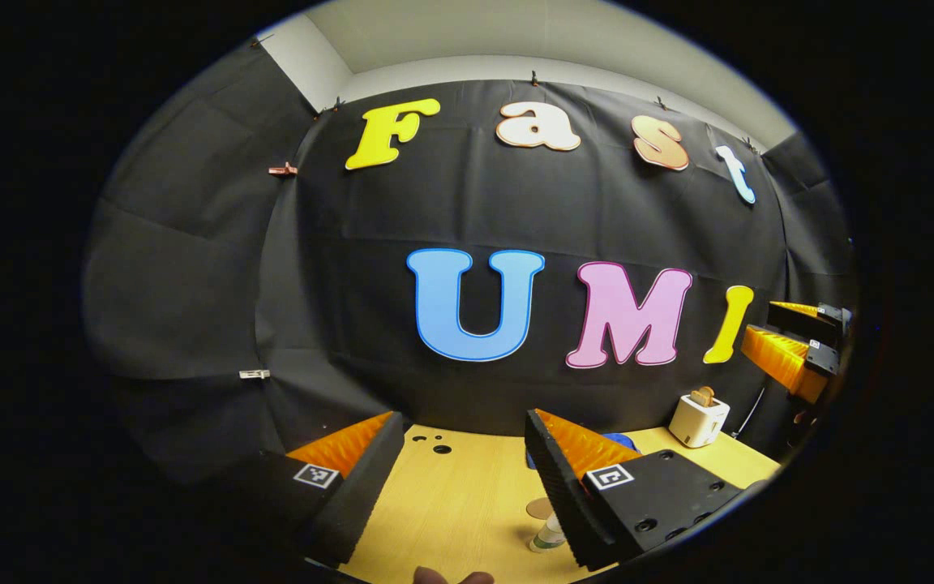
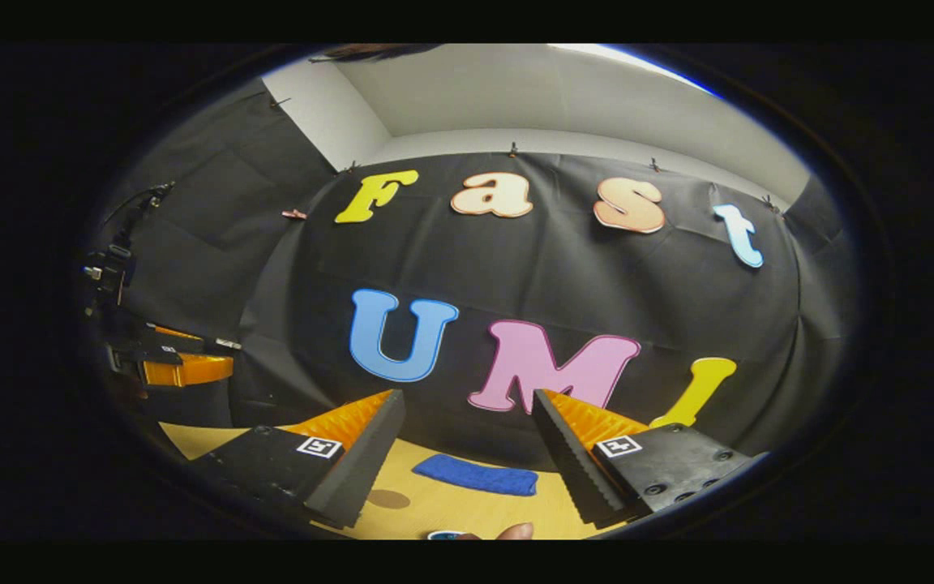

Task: Open the teacup lid with one hand, grasp the water bottle and pour water into the teacup with the other hand; after pouring, place the water bottle on the coaster and then close the teacup lid.

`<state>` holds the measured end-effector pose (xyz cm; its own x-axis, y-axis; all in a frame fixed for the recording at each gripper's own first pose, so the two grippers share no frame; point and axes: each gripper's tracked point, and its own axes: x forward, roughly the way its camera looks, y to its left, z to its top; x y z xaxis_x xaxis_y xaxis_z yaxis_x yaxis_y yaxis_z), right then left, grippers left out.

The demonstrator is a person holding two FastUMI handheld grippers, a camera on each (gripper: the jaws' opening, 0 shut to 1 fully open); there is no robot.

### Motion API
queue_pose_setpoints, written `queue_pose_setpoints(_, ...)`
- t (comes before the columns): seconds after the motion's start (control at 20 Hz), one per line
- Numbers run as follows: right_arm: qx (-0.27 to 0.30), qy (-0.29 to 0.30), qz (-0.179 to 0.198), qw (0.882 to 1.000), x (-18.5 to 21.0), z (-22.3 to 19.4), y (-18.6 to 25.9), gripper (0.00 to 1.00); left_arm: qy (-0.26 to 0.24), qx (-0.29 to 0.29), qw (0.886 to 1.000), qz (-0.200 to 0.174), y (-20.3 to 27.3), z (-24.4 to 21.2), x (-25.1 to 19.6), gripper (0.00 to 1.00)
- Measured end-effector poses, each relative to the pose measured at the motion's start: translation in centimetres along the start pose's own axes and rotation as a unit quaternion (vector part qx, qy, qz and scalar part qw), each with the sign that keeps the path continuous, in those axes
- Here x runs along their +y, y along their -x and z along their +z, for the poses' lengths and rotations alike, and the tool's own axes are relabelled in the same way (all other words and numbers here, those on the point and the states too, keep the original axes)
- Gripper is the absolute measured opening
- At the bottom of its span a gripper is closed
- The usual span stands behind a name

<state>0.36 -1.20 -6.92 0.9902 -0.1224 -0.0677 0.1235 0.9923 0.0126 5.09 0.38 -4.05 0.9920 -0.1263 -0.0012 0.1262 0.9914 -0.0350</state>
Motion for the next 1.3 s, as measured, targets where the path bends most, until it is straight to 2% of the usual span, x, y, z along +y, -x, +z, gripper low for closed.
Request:
queue_pose_setpoints(0.2,0.04,-0.018,-0.003,0.999,-0.7,-5.5,0.6,0.98,-0.018,0.01,1.0,-0.017,-1.6,-2.2,-1.1,0.95)
queue_pose_setpoints(0.55,0.112,-0.033,-0.03,0.993,-2.4,-18.0,2.1,0.98,-0.024,0.034,0.996,-0.075,-2.5,-8.8,-6.7,0.95)
queue_pose_setpoints(1.0,0.174,-0.049,-0.018,0.983,-0.8,-32.7,4.0,0.94,-0.017,0.057,0.994,-0.094,-3.4,-19.1,-10.7,0.95)
queue_pose_setpoints(1.1,0.192,-0.059,-0.011,0.98,-0.2,-35.3,4.2,0.94,-0.019,0.064,0.993,-0.098,-3.7,-21.6,-11.4,0.95)
queue_pose_setpoints(1.25,0.202,-0.071,-0.011,0.977,0.3,-37.8,4.3,0.86,-0.033,0.069,0.992,-0.101,-4.2,-24.5,-12.3,0.95)
queue_pose_setpoints(1.3,0.207,-0.071,-0.012,0.976,0.3,-38.7,4.2,0.87,-0.034,0.073,0.991,-0.105,-4.3,-25.7,-12.6,0.95)
